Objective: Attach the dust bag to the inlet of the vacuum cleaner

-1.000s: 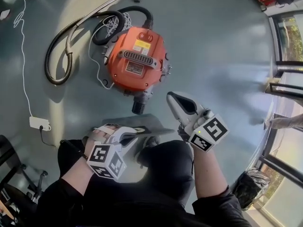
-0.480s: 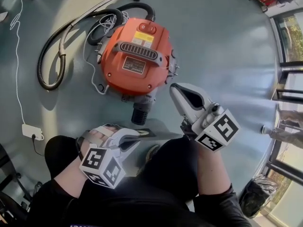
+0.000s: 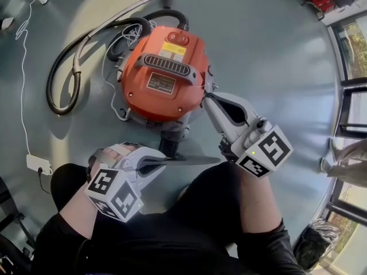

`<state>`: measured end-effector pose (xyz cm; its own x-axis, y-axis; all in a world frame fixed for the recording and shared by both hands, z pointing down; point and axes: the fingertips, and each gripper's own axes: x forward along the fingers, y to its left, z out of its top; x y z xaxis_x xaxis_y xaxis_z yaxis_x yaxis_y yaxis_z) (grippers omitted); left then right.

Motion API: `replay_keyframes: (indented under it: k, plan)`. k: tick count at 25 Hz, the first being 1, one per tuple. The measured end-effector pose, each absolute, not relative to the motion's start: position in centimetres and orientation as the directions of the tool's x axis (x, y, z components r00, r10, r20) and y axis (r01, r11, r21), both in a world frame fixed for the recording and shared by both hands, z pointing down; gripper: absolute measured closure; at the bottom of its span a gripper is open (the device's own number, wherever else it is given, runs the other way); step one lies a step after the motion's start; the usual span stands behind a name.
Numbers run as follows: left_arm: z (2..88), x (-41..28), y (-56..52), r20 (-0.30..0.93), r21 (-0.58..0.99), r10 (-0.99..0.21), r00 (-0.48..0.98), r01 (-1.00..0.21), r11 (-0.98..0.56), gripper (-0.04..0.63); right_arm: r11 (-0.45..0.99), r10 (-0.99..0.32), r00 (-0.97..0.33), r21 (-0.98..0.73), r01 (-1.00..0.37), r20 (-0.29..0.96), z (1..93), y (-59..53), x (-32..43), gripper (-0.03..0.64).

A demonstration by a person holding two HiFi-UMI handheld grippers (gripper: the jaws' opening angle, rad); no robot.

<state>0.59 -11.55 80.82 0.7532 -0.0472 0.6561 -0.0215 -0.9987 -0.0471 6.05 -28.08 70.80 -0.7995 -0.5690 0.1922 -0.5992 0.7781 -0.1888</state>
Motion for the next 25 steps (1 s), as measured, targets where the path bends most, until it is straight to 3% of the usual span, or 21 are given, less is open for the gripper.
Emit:
replay_keyframes:
  k: [3,7,15,25]
  plan:
    - [81.0,0.8,-11.8,0.661,-0.060,-0.053,0.749,-0.017,-0.998,0.554,0.797,-0.560,-0.798,-0.119,-0.592,0.222,71.0,-29.1,5.6,0.621]
    - [81.2,0.7,-12.4,0.661,-0.056,-0.059,0.748,-0.028,-0.998,0.546,0.854,-0.489,-0.818,-0.024,-0.520,0.302,72.2,-29.9,3.8,0.497]
    - [81.1,0.7,-12.8,0.652,-0.044,-0.050,0.756,-0.028,-0.999,0.543,0.875,-0.477,-0.760,0.162,-0.456,0.441,74.8,-32.9,1.9,0.469]
    - [81.4,-0.2,-13.7,0.649,-0.048,-0.118,0.751,-0.114,-0.992,0.532,0.888,-0.459,-0.777,0.217,-0.405,0.431,75.4,-33.4,1.0,0.474]
